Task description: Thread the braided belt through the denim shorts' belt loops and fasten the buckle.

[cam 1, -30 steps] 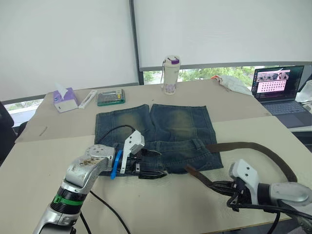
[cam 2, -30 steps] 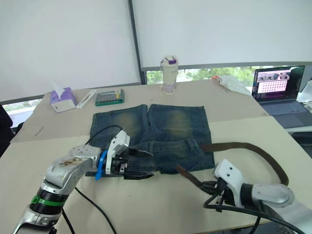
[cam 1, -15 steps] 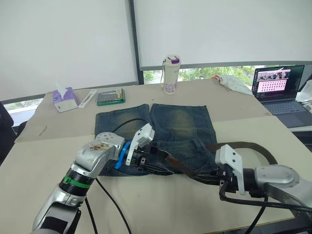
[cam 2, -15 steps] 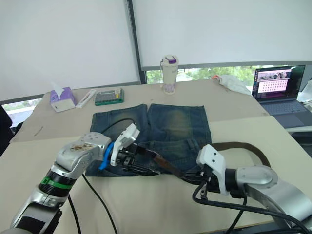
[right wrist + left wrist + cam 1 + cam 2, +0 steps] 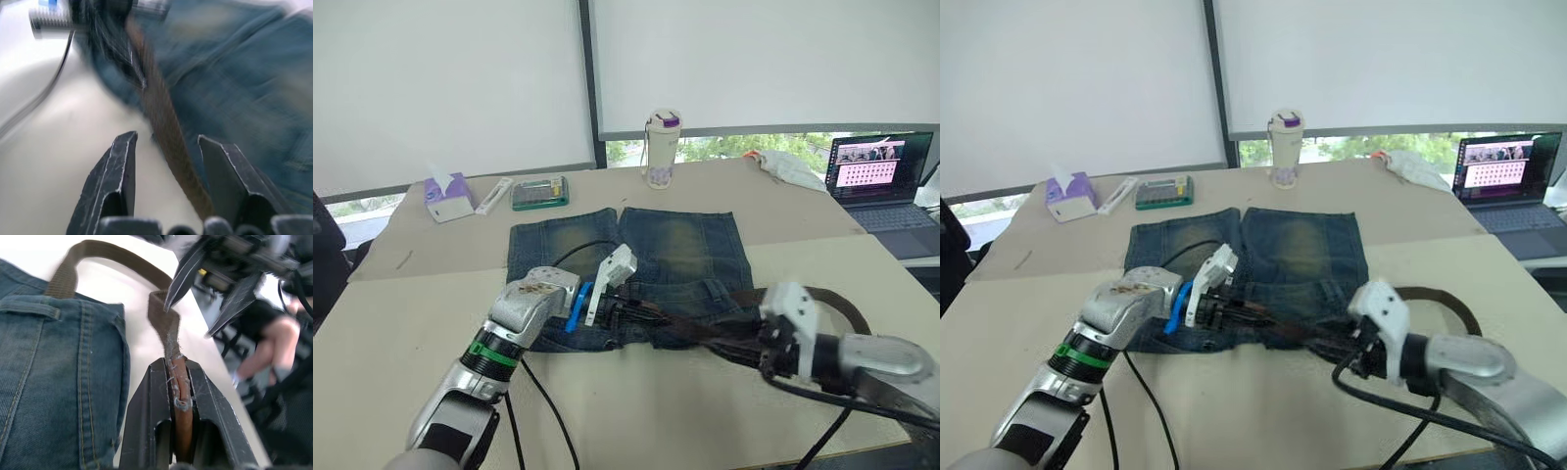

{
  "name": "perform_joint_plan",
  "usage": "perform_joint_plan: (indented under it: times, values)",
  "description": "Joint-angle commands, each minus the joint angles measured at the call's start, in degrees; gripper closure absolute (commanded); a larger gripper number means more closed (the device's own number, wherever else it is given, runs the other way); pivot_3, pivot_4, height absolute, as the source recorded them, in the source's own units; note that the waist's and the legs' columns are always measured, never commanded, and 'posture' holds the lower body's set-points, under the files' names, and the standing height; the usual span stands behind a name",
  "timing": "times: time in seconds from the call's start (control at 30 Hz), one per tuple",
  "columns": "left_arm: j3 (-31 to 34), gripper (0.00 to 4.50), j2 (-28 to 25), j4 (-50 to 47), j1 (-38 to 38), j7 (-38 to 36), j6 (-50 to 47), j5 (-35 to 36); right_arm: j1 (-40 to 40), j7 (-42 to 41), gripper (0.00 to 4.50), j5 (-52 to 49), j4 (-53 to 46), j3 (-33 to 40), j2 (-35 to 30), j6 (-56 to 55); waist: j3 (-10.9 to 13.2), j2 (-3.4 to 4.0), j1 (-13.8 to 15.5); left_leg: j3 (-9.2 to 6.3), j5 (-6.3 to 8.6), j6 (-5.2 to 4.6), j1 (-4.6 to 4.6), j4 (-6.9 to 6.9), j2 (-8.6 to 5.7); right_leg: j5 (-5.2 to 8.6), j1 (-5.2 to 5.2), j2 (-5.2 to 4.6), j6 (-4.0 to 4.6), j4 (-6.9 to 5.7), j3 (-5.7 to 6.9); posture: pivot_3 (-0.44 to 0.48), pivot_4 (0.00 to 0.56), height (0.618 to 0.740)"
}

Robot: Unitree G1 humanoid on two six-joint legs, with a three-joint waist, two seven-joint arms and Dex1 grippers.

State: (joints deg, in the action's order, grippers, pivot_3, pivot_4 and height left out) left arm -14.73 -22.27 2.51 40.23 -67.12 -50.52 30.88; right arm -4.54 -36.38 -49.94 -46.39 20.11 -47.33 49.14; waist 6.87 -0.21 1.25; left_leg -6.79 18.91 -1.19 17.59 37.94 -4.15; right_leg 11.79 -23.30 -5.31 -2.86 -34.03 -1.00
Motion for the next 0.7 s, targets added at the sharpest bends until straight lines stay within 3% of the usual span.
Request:
perform_joint_plan:
  times: [0.03, 0.2, 0.33, 0.53, 0.7]
  values:
    - [4.78, 4.50, 2.27, -0.71, 1.97, 4.80, -8.83, 5.23, -3.15, 6.51, 2.44, -12.90, -6.88, 7.90, 1.31, 0.74, 0.00, 0.01, -0.23, -0.03, 0.00, 0.00, -0.01, -0.01, 0.02, 0.00, 0.00, 0.02, 0.00, -0.01, 0.01, 0.000, 0.150, 0.740]
    - [11.51, 4.50, 7.24, 0.17, 3.65, 10.67, -18.11, 11.67, -6.70, 18.01, 2.44, -20.58, -9.74, 2.38, 4.02, -0.15, 0.01, -0.01, -0.58, -0.09, 0.00, 0.01, -0.02, -0.02, 0.01, 0.00, 0.02, 0.01, 0.00, -0.04, 0.05, 0.000, 0.150, 0.740]
    - [16.67, 4.50, 9.45, 1.32, 5.28, 13.61, -23.90, 16.92, -3.45, 26.81, 2.44, -17.28, -6.80, -7.10, 10.64, -0.75, 0.00, 0.04, -0.72, -0.07, -0.21, 0.38, -0.04, -0.03, 0.00, 0.01, -0.01, 0.02, -0.01, -0.04, 0.03, 0.000, 0.150, 0.740]
    - [18.26, 4.50, 7.35, 0.39, 4.84, 13.56, -28.56, 21.02, 0.73, 31.38, 2.44, -20.00, -3.38, -10.11, 19.44, -5.76, -0.08, 0.19, -0.67, -0.09, -0.30, 0.53, -0.03, -0.05, -0.04, 0.01, -0.07, 0.02, 0.00, -0.04, 0.01, 0.000, 0.150, 0.740]
    - [17.05, 4.50, 6.01, 0.53, 4.09, 13.74, -28.16, 21.18, 3.91, 32.70, 2.44, -25.20, -2.49, -9.94, 22.22, -8.26, -0.18, 0.37, -0.66, -0.14, -0.33, 0.59, -0.05, -0.08, -0.03, -0.01, -0.11, 0.07, 0.02, -0.05, 0.02, 0.000, 0.150, 0.740]
